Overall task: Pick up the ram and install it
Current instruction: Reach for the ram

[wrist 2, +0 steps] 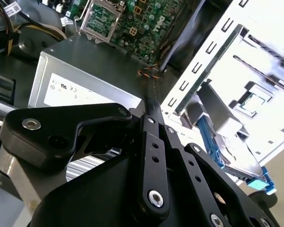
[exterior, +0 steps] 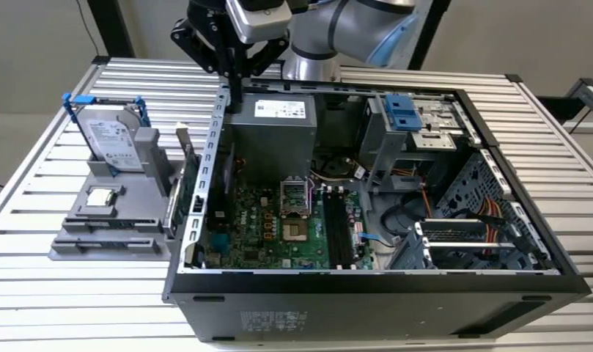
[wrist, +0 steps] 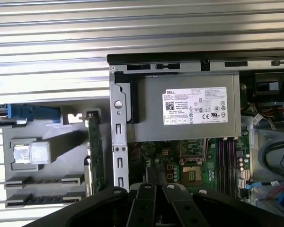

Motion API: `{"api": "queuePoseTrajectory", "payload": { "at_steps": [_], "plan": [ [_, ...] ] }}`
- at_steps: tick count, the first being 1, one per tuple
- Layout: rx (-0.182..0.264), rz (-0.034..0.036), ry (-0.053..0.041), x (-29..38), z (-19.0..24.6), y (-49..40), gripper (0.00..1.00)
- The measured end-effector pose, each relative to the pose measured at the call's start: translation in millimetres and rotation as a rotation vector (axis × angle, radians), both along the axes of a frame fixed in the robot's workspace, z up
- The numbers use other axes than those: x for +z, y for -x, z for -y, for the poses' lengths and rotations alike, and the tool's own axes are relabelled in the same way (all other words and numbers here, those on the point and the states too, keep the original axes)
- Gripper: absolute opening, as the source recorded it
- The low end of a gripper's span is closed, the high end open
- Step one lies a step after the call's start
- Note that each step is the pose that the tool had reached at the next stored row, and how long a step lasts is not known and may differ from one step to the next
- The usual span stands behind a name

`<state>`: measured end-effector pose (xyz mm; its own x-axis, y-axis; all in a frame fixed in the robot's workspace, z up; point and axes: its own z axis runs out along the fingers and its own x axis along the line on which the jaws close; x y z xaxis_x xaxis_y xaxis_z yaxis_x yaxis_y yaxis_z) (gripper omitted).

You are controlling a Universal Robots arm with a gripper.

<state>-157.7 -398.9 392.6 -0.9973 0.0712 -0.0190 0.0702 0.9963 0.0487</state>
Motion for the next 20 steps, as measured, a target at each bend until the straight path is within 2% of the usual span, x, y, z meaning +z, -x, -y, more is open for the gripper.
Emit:
{"api": "queuePoseTrajectory", "payload": {
  "at_steps": [20],
  "plan": [
    [0.0, 0.0, 0.0, 0.0, 0.0, 18.1, 0.0]
  ]
}}
